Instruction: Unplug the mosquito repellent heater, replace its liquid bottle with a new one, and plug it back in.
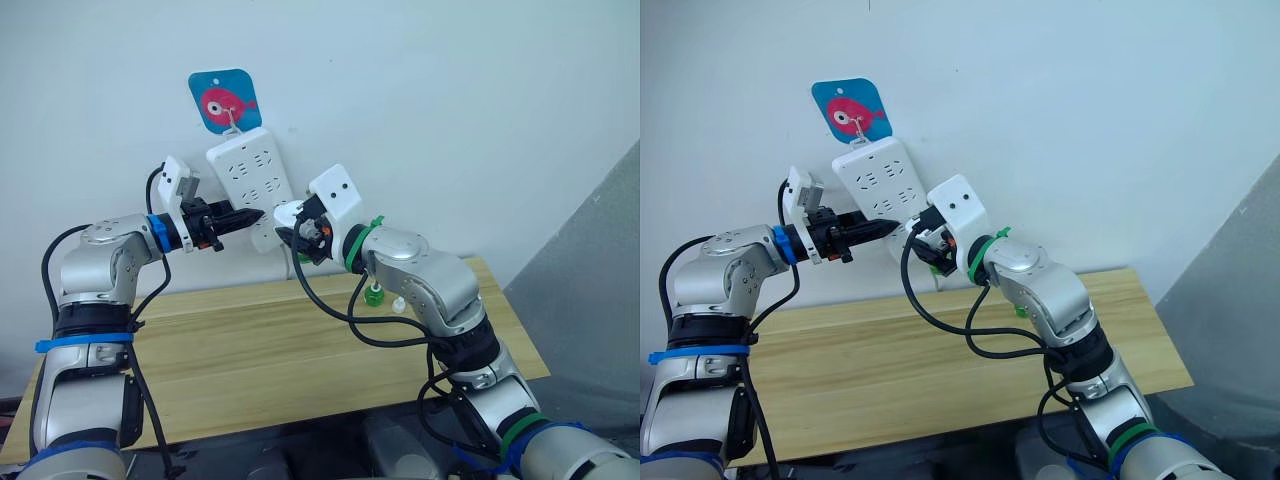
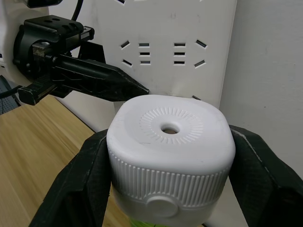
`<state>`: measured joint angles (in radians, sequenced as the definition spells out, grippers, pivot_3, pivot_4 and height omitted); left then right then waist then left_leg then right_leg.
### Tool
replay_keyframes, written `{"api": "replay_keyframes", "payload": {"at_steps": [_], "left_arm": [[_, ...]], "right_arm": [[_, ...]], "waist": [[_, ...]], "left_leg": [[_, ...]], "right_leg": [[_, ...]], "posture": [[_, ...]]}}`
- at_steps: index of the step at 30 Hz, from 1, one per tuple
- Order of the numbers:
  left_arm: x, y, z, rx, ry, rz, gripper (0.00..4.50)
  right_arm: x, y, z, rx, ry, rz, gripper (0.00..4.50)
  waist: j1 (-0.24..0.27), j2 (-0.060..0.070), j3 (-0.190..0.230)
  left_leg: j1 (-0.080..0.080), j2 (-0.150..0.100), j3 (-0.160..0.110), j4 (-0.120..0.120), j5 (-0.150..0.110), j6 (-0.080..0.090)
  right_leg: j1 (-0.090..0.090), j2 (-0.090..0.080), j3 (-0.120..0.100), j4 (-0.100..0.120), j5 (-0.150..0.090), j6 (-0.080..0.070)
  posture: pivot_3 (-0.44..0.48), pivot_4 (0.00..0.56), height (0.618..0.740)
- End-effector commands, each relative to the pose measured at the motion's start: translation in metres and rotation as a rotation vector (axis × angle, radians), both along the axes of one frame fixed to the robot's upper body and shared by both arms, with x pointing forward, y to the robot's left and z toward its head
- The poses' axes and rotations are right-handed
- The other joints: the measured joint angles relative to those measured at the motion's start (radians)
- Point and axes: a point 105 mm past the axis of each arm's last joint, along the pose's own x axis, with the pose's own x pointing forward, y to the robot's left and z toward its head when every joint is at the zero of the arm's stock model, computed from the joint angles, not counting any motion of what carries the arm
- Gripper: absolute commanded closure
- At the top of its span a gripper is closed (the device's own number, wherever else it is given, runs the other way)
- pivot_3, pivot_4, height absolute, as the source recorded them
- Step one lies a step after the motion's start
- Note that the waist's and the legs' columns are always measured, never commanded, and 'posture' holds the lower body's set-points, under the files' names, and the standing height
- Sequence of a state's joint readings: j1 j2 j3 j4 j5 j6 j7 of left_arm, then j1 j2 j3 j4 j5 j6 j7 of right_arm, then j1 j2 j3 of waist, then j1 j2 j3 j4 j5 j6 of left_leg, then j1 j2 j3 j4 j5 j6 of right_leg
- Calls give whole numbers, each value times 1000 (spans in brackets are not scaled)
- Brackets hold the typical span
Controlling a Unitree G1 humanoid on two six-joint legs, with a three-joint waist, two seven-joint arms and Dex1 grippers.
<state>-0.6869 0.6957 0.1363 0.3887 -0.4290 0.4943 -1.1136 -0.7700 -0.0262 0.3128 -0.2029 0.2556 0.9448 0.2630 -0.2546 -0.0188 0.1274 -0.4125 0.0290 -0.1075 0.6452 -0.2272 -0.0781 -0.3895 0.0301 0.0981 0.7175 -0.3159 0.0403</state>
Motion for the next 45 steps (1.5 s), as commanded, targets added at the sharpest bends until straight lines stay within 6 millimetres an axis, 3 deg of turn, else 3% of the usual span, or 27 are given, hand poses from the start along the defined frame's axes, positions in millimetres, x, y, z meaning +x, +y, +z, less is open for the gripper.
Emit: {"api": "replay_keyframes", "payload": {"at_steps": [1, 17, 45], "left_arm": [[-4, -4, 12, -3, -42, -34, 3197], [-6, -5, 12, -6, -36, -44, 3197], [-11, -14, 12, -32, -21, -69, 3197]], "right_arm": [[2, -5, 12, 40, -47, -24, 1460], [2, 3, 19, 64, -73, -10, 1460], [24, 22, 6, 77, -70, 18, 1460]], "waist": [[0, 0, 0], [0, 0, 0], [-14, 0, 0]], "left_leg": [[0, 0, 0, 0, 0, 0], [0, 0, 0, 0, 0, 0], [4, 0, 0, 0, 1, -1]], "right_leg": [[0, 0, 0, 0, 0, 0], [0, 0, 0, 0, 0, 0], [1, 1, 0, 4, 1, -2]], "posture": [[-220, 80, 710], [-216, 79, 710], [-197, 71, 710]]}}
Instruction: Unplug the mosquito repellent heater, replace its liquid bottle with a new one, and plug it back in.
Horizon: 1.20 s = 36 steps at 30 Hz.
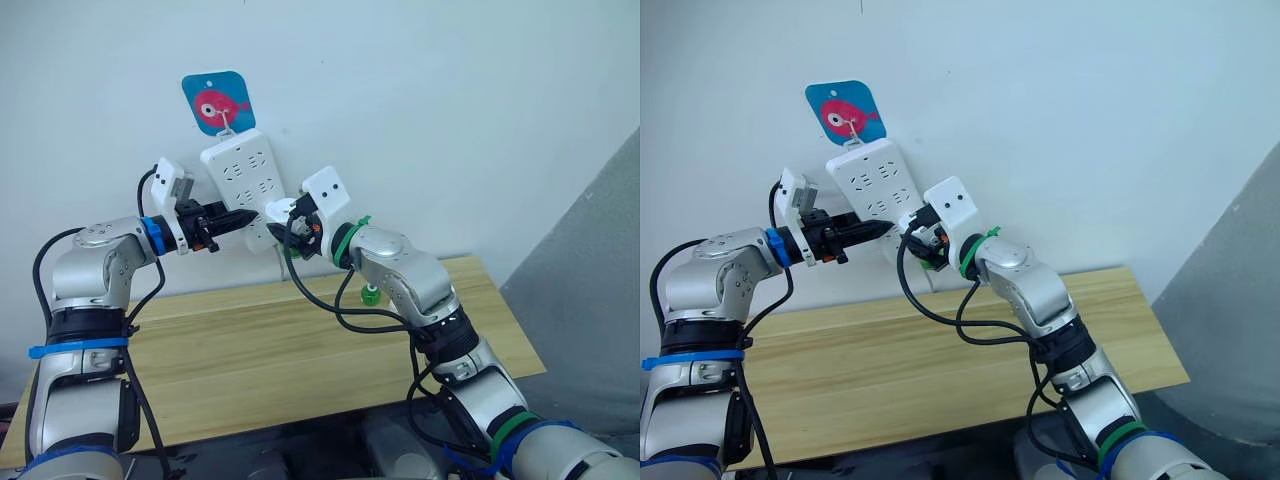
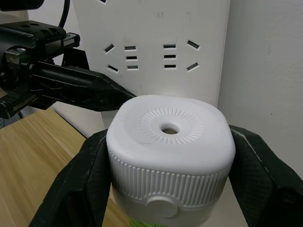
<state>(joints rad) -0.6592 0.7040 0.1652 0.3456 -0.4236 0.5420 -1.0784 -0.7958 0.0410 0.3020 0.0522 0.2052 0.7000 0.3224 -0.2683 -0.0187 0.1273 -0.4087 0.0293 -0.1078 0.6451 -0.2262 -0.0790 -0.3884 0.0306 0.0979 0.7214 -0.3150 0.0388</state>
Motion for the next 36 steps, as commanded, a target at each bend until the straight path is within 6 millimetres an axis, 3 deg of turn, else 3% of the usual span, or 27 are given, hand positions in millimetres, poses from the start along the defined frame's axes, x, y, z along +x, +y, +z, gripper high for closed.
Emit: {"api": "replay_keyframes", "payload": {"at_steps": [1, 6, 10, 11, 24, 30, 31, 36], "left_arm": [[-8, -22, 13, -35, -39, -119, 3197], [-6, -17, 13, -9, -66, -95, 3197], [-3, -14, 11, 17, -91, -78, 3197], [-3, -14, 11, 17, -95, -74, 3197], [8, -7, 7, 4, -133, -11, 3197], [15, 0, 7, 14, -174, 22, 3197], [14, 0, 7, 18, -177, 10, 2446], [15, 8, 4, 56, -201, 37, 946]], "right_arm": [[4, 7, 17, 17, -65, -6, 1460], [-1, 9, 20, 26, -60, 25, 1460], [-6, 6, 20, 34, -43, 35, 141], [-8, 5, 19, 27, -41, 37, 0], [-52, -45, -2, -137, -42, 119, 0], [-55, -53, -8, -164, -26, 115, 0], [-54, -53, -7, -163, -28, 111, 0], [-53, -53, -3, -159, -42, 109, 0]], "waist": [[-1, 0, 0], [-2, 0, 0], [2, 0, 0], [2, 0, 0], [10, 0, 0], [13, 0, 0], [13, 0, 0], [16, 0, 0]], "left_leg": [[0, 0, 0, 0, 0, 0], [0, 0, 0, 0, 1, 0], [0, 0, -1, 0, 1, 0], [-1, 0, -1, -1, 1, 0], [-6, -3, 0, 0, 1, 0], [-5, -3, -1, 1, 1, -1], [-5, -3, -1, 1, 1, -1], [-5, -3, -1, 0, 1, -1]], "right_leg": [[0, 0, 0, 0, 0, 0], [0, 1, 0, 1, 1, -1], [0, 1, 0, 0, 1, -1], [0, 1, -1, -1, 1, -1], [-1, -11, -2, -5, -1, -1], [-1, -9, -2, -4, 0, -1], [-1, -9, -2, -4, 0, -1], [-1, -8, -2, -4, 0, -1]], "posture": [[-197, 71, 710], [-199, 70, 710], [-200, 67, 710], [-200, 67, 710], [-214, 66, 710], [-221, 64, 710], [-221, 64, 710], [-210, 67, 710]]}}
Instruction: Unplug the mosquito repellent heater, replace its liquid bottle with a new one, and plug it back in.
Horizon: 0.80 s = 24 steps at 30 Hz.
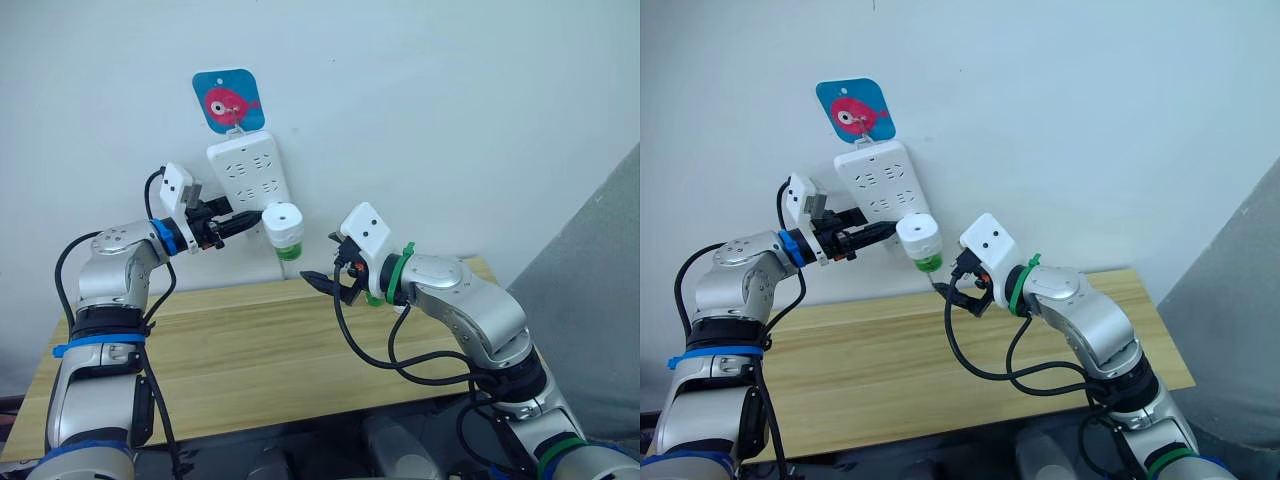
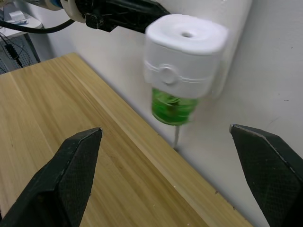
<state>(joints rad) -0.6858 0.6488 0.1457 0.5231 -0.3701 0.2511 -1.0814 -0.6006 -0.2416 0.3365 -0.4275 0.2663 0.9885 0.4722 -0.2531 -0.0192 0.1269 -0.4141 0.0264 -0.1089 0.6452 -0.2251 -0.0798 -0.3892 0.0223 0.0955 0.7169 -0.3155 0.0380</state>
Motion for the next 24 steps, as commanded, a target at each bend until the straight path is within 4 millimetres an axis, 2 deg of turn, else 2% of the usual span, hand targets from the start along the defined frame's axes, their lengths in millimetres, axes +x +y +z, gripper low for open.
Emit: {"api": "replay_keyframes", "payload": {"at_steps": [1, 3, 10, 17, 20, 24], "left_arm": [[1, 10, 15, 34, -77, 35, 647], [-1, 15, 15, 39, -80, 48, 27], [-15, 33, 9, 102, -77, 86, 27], [-45, 52, 9, 195, -82, 102, 27], [-68, 50, 4, 217, -78, 76, 0], [-99, 31, -11, 212, -53, 23, 0]], "right_arm": [[-3, 2, 17, 27, -61, 20, 0], [-4, 2, 17, 22, -70, 32, 0], [-15, 5, 22, 17, -142, 143, 0], [-20, 9, 26, 65, -162, 213, 0], [-19, 14, 21, 71, -141, 214, 597], [-10, 23, 14, 70, -135, 187, 2010]], "waist": [[1, 0, 0], [1, 0, 0], [3, 0, 0], [16, 0, 0], [33, 0, 0], [55, 0, 0]], "left_leg": [[0, 0, 0, 0, 0, 0], [-1, 0, 0, 0, 0, 0], [0, 0, 0, 0, 0, 0], [0, 1, -1, 0, 0, 0], [1, 1, -1, 0, 0, 0], [1, 3, 0, -1, 0, 0]], "right_leg": [[0, 0, 0, 0, 0, 0], [0, 0, 0, 0, 0, 0], [0, 0, 0, 0, 0, 0], [0, -1, 0, 1, 0, 0], [0, 0, 0, 1, 0, 0], [1, -2, 1, 0, 0, -1]], "posture": [[-210, 67, 710], [-202, 68, 710], [-156, 71, 710], [-115, 74, 710], [-82, 75, 710], [-62, 74, 710]]}}
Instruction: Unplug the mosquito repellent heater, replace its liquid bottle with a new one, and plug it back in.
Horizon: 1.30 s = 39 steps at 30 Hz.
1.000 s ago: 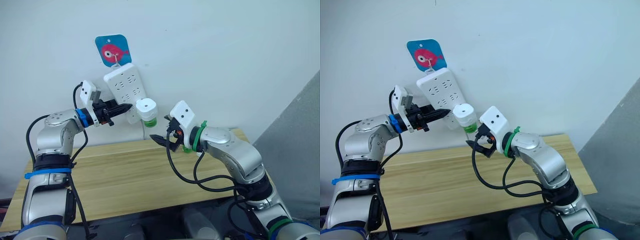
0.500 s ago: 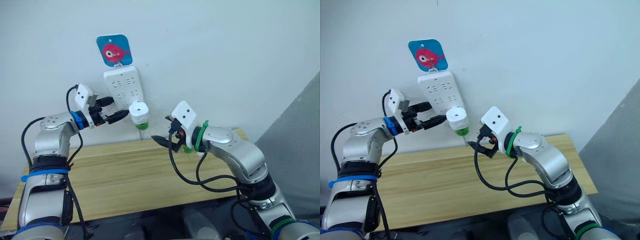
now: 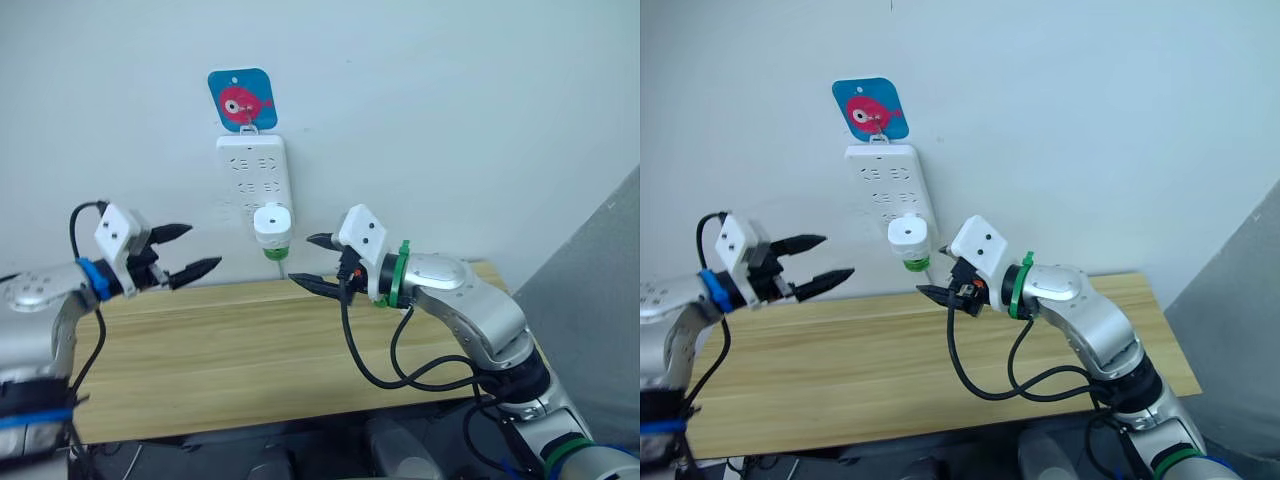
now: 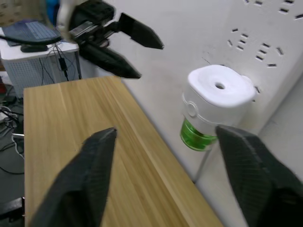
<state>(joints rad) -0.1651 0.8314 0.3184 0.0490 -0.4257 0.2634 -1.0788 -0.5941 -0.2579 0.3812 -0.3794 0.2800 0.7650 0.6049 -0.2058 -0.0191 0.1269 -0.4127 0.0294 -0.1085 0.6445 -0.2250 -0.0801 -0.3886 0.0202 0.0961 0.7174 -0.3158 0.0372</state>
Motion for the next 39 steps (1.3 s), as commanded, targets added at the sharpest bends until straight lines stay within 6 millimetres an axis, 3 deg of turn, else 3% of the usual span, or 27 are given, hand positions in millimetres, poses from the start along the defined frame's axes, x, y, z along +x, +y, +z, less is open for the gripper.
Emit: {"api": "replay_keyframes", "payload": {"at_steps": [1, 6, 7, 18, 39], "left_arm": [[-21, -23, 8, -16, -43, -58, 0], [-34, -43, -4, -58, -20, -78, 0], [-35, -47, -6, -65, -19, -85, 0], [-29, -55, -6, -85, -21, -109, 0], [-22, -58, -2, -80, -26, -127, 0]], "right_arm": [[7, 10, 5, 18, -43, -17, 2474], [15, 23, 4, 32, -45, -49, 4306], [18, 26, 4, 36, -47, -64, 4448], [42, 23, 1, 45, -56, -198, 4448], [45, 25, -3, 57, -20, -238, 4448]], "waist": [[16, 0, 0], [62, 0, 0], [67, -1, 0], [67, -1, -1], [64, -1, -1]], "left_leg": [[0, 0, 0, 0, 0, 0], [2, -2, 0, 1, 0, 0], [2, -2, 0, 1, 0, 0], [3, -2, 1, 0, 0, 0], [4, -1, 1, 0, 0, 0]], "right_leg": [[0, 0, 0, 0, 0, 0], [2, 2, -1, 0, 0, 0], [2, 2, -1, 0, 0, 0], [2, 4, 0, 0, 1, -1], [2, 8, 0, 0, 0, -2]], "posture": [[-60, 73, 710], [-60, 70, 710], [-61, 70, 710], [-72, 63, 710], [-85, 62, 710]]}}
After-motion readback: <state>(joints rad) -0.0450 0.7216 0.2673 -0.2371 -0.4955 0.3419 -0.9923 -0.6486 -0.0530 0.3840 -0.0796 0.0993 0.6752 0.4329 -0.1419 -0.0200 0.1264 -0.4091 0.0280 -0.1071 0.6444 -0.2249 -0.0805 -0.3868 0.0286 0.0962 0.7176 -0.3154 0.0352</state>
